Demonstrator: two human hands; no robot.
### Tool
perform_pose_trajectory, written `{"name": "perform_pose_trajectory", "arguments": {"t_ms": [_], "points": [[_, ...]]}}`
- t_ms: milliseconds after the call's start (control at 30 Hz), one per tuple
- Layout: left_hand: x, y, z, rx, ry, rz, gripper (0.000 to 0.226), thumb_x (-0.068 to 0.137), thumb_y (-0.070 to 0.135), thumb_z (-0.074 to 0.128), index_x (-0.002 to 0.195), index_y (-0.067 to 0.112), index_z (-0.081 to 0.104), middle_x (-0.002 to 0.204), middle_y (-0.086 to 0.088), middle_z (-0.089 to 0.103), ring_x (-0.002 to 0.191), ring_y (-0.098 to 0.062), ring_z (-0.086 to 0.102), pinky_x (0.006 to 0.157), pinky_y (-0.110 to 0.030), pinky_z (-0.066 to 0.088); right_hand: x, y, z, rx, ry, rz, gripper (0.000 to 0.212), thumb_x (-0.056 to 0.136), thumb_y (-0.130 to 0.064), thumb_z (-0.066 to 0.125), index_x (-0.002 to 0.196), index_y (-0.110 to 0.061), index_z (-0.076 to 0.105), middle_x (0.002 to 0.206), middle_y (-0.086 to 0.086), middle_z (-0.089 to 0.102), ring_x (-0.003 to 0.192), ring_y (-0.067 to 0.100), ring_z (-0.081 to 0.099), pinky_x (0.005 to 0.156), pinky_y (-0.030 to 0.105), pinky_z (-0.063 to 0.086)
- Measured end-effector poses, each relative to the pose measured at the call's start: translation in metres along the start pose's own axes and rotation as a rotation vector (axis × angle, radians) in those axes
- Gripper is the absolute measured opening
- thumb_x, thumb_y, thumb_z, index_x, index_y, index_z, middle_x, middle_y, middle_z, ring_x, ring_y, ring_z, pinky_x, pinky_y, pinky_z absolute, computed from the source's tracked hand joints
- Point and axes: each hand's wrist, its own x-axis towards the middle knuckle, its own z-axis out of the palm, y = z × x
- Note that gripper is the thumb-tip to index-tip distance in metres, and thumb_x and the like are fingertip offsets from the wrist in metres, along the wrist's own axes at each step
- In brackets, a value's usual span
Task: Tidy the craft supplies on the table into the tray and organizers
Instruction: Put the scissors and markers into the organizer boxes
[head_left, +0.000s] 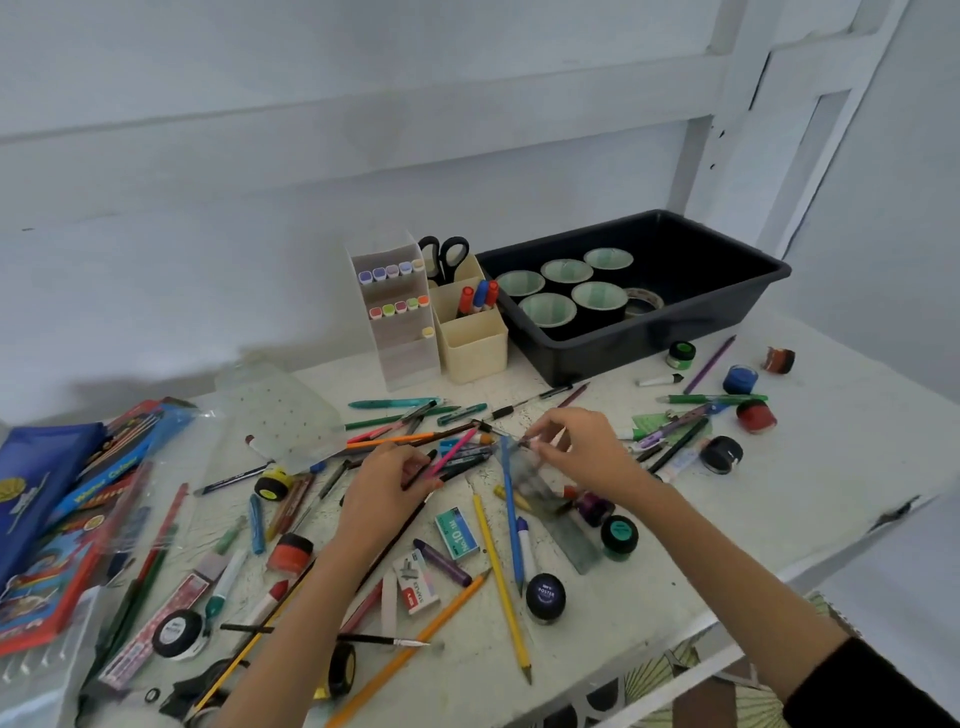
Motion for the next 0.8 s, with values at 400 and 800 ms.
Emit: {"name": "perform_pose_trajectory", "arguments": {"t_ms": [400, 800], "points": [[0.029, 0.063, 0.011, -0.294, 0.08, 0.116, 0.015, 0.089, 0.008, 0.059, 0.096, 0.017, 0.067, 0.093, 0.004, 0.063, 0.08, -0.003, 0.058, 0.067, -0.011, 0.043, -0.049, 0.065, -0.088, -0.618, -0.331, -0.012, 0.036, 0.083, -0.01, 0.065, 0.115, -0.025, 0.058, 0.119, -0.006, 0.051, 0.107, 0.008, 0.046, 0.091, 0.018, 0.039], [0.049, 0.089, 0.023, -0.524, 0.038, 0.032, 0.021, 0.088, 0.001, 0.056, 0.09, 0.018, 0.068, 0.086, 0.006, 0.068, 0.079, -0.01, 0.062, 0.066, -0.018, 0.051, -0.021, 0.039, -0.084, -0.278, 0.01, -0.203, 0.023, 0.083, -0.018, 0.066, 0.106, -0.019, 0.06, 0.093, -0.007, 0.061, 0.082, 0.001, 0.054, 0.076, 0.021, 0.05]]}}
